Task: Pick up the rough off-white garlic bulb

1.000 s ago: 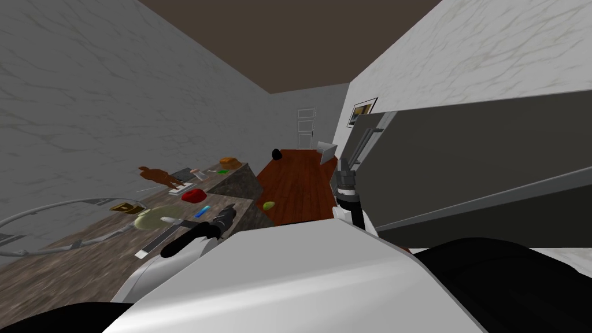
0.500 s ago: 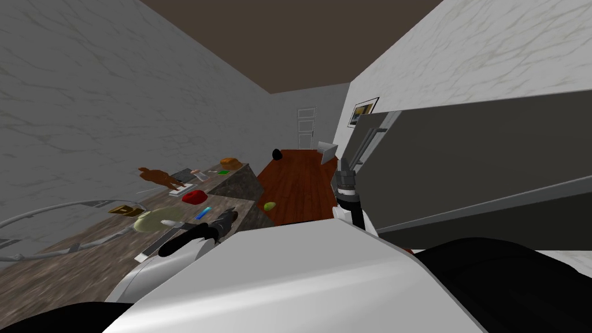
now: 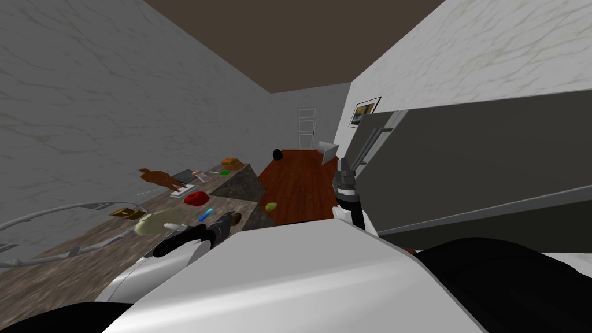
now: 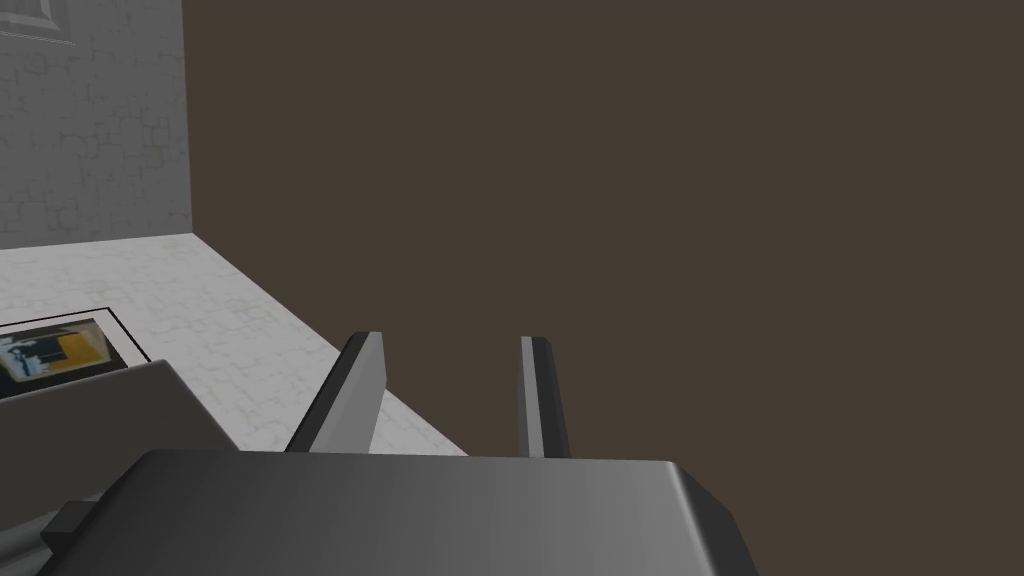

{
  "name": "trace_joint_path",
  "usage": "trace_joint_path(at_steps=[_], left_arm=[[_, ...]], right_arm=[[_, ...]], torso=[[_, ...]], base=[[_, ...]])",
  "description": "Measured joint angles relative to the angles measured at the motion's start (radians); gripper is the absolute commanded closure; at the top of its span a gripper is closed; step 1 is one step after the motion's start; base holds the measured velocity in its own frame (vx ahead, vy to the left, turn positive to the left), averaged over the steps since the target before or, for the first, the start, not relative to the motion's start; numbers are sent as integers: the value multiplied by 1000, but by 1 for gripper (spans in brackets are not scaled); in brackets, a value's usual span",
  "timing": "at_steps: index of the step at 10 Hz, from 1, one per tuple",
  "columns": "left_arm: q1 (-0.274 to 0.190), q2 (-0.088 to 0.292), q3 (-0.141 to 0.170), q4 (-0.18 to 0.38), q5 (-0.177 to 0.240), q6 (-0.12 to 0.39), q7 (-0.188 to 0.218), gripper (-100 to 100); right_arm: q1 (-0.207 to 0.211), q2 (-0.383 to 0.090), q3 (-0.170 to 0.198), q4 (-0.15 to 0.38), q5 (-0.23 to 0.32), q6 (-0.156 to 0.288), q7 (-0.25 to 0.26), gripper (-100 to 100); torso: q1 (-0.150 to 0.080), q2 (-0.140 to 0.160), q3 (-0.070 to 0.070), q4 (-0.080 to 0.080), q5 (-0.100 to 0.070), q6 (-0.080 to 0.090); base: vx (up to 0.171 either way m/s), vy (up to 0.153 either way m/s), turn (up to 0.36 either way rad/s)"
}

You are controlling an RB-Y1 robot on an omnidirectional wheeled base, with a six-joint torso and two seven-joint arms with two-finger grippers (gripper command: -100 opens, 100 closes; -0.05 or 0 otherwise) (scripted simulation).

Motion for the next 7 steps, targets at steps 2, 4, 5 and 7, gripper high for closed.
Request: trace_joint_path(at_steps=[2, 4, 5, 7], left_arm=[[9, 11, 5, -29, 18, 45, -1, -100], [4, 27, 9, -67, 33, 91, 3, -100], [4, 28, 8, -70, 33, 98, 4, 0], [-7, 31, 10, -57, 30, 97, 8, -100]], right_arm=[[0, 0, 0, 0, 0, 0, 0, 0], [0, 0, 0, 0, 0, 0, 0, 0], [0, 0, 0, 0, 0, 0, 0, 0], [0, 0, 0, 0, 0, 0, 0, 0]], torso=[[0, 1, 0, 0, 0, 0], [0, 1, 0, 0, 0, 0], [-2, 1, 1, 0, 0, 0], [-6, 3, 2, 1, -1, 0]], base=[[18, 82, -2], [16, 62, -3], [2, 7, -1], [-32, -5, -92]])
